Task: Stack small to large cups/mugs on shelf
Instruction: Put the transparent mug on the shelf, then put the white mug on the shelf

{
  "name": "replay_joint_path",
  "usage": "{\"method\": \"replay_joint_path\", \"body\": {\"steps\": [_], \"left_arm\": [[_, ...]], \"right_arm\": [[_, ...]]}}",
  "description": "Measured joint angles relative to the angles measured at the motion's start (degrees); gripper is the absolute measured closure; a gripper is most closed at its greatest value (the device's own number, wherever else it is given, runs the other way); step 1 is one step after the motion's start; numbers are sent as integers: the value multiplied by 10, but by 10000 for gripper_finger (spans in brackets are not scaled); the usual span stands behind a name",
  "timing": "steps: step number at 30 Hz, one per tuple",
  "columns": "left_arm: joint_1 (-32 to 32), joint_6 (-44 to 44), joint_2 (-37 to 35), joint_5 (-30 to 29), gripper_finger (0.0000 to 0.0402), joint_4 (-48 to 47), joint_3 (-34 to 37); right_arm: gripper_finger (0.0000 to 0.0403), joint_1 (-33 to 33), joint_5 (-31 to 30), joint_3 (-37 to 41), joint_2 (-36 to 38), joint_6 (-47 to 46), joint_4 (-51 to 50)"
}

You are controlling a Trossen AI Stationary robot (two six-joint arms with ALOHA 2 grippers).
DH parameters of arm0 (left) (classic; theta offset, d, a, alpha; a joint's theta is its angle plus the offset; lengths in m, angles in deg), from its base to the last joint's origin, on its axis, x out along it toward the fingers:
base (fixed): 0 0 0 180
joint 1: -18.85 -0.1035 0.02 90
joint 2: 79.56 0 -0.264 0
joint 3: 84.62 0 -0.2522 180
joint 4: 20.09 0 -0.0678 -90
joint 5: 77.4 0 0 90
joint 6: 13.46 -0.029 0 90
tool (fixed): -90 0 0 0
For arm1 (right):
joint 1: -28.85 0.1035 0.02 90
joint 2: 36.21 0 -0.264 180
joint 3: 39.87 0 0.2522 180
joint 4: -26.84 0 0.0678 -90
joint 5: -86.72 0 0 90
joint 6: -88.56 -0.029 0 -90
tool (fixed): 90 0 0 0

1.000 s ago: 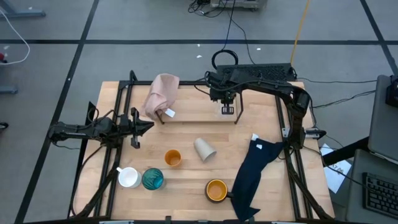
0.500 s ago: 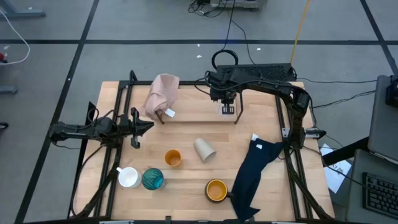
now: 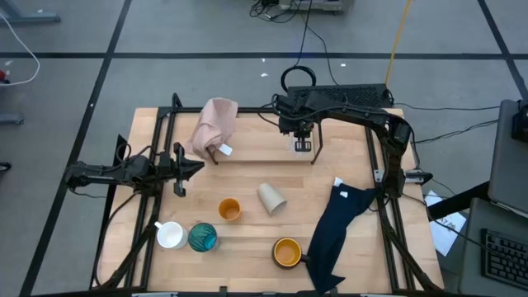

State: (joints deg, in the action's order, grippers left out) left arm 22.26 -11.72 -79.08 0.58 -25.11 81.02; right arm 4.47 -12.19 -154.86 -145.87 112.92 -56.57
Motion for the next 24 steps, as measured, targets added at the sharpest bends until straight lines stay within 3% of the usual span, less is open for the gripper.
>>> {"method": "replay_joint_path", "body": {"steps": [11, 24], "left_arm": [[0, 0, 0, 0, 369, 0, 0], [0, 0, 0, 0, 369, -1, 0]], "right_arm": [[304, -11, 0, 0, 0, -18, 3], [298, -10, -18, -2, 34, -6, 14]]}}
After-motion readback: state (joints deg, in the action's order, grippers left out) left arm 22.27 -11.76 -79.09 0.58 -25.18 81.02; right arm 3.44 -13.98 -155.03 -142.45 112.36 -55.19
